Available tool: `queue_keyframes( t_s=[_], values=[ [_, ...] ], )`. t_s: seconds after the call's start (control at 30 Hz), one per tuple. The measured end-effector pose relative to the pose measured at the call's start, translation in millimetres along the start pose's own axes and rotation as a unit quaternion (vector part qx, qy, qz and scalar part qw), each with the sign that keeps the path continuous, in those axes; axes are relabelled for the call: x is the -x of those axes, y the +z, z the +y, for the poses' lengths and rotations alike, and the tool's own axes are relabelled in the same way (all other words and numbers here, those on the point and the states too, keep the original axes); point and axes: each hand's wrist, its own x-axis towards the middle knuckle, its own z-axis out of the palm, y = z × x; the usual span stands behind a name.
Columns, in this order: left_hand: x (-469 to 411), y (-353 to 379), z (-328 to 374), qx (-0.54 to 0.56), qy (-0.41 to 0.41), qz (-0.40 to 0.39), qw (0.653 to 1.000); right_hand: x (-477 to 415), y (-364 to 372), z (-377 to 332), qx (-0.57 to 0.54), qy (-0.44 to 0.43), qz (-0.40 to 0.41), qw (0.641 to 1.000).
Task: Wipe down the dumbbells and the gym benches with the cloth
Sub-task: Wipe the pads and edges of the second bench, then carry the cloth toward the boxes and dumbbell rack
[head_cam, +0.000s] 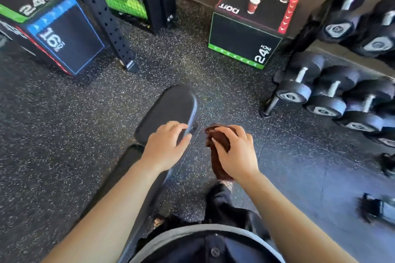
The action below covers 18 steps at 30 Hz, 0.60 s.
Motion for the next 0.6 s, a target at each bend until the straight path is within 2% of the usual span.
queue_keyframes(
  t_s=[0.37, 0.6],
  values=[
    [-177, 29, 158, -0.029, 0.096, -0.048, 0.994, -111, -122, 141, -0.031, 0.082, 0.081, 0.993],
    [-272, 17, 193, -0.039, 0.125, -0.062, 0.989, -192, -142, 167, -0.058, 0.105, 0.084, 0.989]
  ],
)
